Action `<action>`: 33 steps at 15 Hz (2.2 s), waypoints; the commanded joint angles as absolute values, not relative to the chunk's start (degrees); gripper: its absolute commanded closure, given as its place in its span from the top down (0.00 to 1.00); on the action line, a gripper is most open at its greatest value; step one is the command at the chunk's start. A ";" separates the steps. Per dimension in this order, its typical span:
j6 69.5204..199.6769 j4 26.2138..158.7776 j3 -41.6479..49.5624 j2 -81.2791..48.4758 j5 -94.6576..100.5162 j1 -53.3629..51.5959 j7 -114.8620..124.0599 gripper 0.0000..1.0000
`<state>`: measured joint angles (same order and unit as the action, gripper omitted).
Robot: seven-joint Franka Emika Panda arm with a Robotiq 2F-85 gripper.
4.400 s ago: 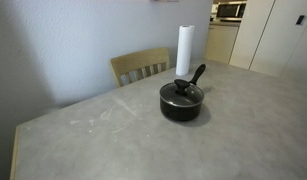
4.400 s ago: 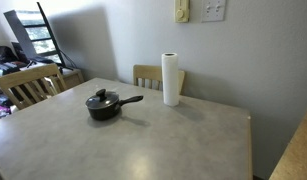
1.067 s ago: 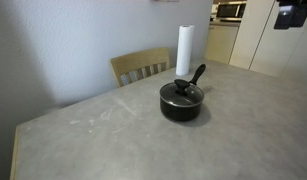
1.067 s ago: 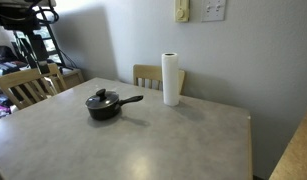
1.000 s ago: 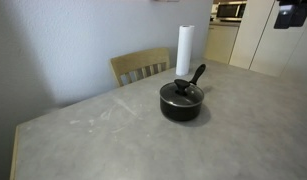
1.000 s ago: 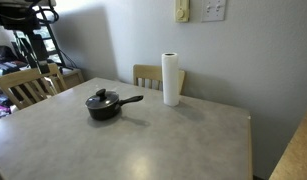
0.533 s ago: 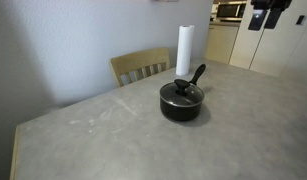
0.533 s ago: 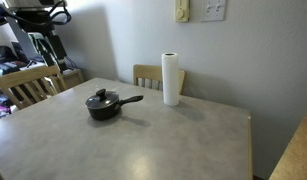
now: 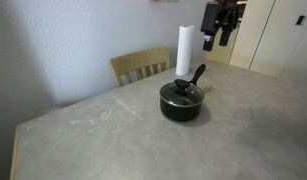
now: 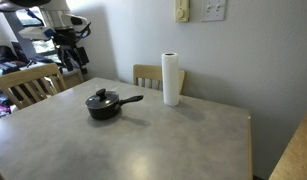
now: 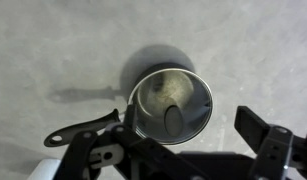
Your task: Remove the lid from the pot and put it on the table
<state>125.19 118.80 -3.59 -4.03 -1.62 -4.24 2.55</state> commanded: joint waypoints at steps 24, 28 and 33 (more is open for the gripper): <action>126.28 95.49 -4.54 -32.78 0.74 -4.88 -5.61 1.00; 125.05 92.53 -4.06 -35.92 0.89 -5.75 -2.38 1.00; 124.45 91.68 -3.58 -37.07 0.67 -5.94 1.32 1.00</action>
<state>126.76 93.42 -4.05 -36.23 1.20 -5.73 -0.34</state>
